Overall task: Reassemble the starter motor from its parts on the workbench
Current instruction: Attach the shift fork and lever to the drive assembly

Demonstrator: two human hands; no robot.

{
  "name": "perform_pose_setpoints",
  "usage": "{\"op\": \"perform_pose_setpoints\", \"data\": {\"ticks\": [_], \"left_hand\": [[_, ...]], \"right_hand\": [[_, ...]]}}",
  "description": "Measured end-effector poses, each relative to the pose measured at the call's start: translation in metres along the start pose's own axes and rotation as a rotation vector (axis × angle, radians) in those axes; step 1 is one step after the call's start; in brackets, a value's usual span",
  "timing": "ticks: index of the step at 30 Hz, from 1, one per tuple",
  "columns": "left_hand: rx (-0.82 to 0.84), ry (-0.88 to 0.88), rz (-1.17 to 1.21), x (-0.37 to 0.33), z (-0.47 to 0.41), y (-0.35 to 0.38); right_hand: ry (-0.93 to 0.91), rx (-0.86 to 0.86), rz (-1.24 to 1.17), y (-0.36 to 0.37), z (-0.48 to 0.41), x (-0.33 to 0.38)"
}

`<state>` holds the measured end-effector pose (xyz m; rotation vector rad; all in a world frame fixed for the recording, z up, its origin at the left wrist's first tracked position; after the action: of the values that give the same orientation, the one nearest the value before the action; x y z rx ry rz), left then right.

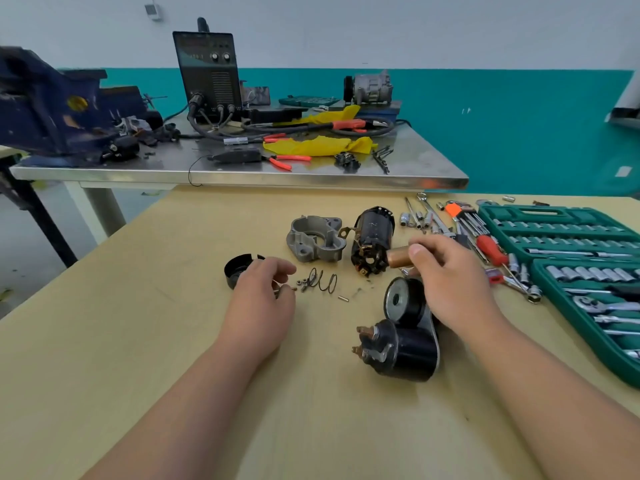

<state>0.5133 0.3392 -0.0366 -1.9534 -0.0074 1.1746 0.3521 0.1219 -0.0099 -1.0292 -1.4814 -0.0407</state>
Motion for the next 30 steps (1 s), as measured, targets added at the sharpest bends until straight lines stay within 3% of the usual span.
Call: {"op": "perform_pose_setpoints", "data": {"ticks": [4, 6, 10, 13, 17, 25, 30], "left_hand": [[0.041, 0.028, -0.095, -0.013, -0.003, 0.013], [0.120, -0.057, -0.249, -0.008, -0.013, 0.017], [0.306, -0.154, -0.571, 0.006, -0.025, 0.018], [0.312, -0.123, -0.528, 0.013, -0.016, 0.008], [0.392, -0.178, -0.548, 0.034, -0.004, -0.009], [0.400, -0.141, -0.237, 0.031, -0.001, -0.009], [0.240, -0.232, -0.172, 0.040, -0.003, -0.025]], "right_hand": [[0.116, -0.128, -0.322, -0.015, 0.000, -0.036], [0.147, -0.191, -0.514, -0.021, 0.000, -0.050], [0.199, -0.243, -0.608, -0.031, 0.004, -0.068], [0.225, -0.264, -0.678, -0.035, 0.004, -0.076], [0.189, -0.226, -0.565, -0.036, 0.003, -0.069], [0.027, -0.084, -0.216, -0.023, 0.010, -0.020], [-0.033, -0.012, -0.334, -0.017, 0.011, -0.011]]}}
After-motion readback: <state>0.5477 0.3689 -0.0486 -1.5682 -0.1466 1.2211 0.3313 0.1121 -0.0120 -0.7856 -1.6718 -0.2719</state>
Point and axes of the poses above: each hand's wrist, its own z-axis away from the middle knuckle, its own y-axis out of the palm, x = y × z, the point moved 10 cm from there along -z, towards the middle knuckle, and after that the axes turned 14 degrees about x, right-handed, at the moved point
